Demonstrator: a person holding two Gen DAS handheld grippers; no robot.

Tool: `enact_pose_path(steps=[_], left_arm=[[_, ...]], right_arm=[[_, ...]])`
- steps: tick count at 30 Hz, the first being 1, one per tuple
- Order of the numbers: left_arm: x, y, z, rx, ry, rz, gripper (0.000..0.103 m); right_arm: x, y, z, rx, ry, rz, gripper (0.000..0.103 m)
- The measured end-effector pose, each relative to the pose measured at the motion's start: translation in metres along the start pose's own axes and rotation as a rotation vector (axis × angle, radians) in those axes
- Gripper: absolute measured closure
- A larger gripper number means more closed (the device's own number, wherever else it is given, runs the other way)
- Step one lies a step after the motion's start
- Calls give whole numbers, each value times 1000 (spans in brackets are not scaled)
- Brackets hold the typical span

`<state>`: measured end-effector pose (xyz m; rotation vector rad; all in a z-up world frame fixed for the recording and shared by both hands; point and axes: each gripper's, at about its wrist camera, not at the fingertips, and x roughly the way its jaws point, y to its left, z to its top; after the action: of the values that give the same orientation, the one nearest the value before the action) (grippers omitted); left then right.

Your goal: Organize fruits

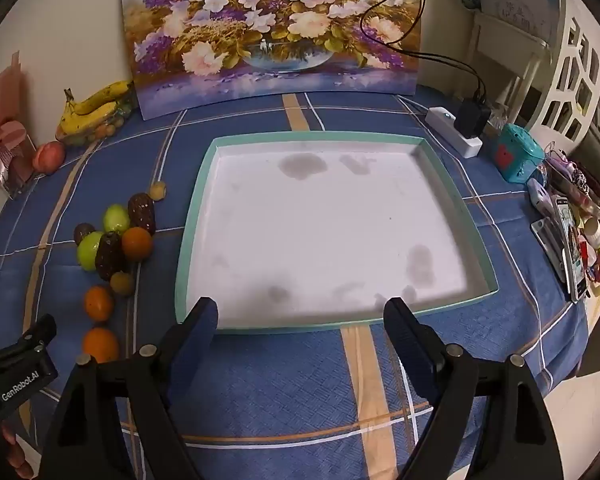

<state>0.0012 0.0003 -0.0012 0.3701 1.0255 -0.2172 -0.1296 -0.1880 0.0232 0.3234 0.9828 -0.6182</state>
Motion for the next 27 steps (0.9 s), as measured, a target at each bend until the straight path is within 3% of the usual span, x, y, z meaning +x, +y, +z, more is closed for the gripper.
enact_pose_path(steps=[3, 6, 27], left_arm=[[2, 7, 3, -11, 5, -20, 0], [-5, 2, 1, -7, -38, 19, 0], [-6, 10, 3, -41, -68, -64, 0]], right_arm=[[-1, 3, -1, 5, 1, 21, 17], [3, -1, 0, 8, 14, 36, 17], [6, 2, -2, -1, 23, 19, 17]])
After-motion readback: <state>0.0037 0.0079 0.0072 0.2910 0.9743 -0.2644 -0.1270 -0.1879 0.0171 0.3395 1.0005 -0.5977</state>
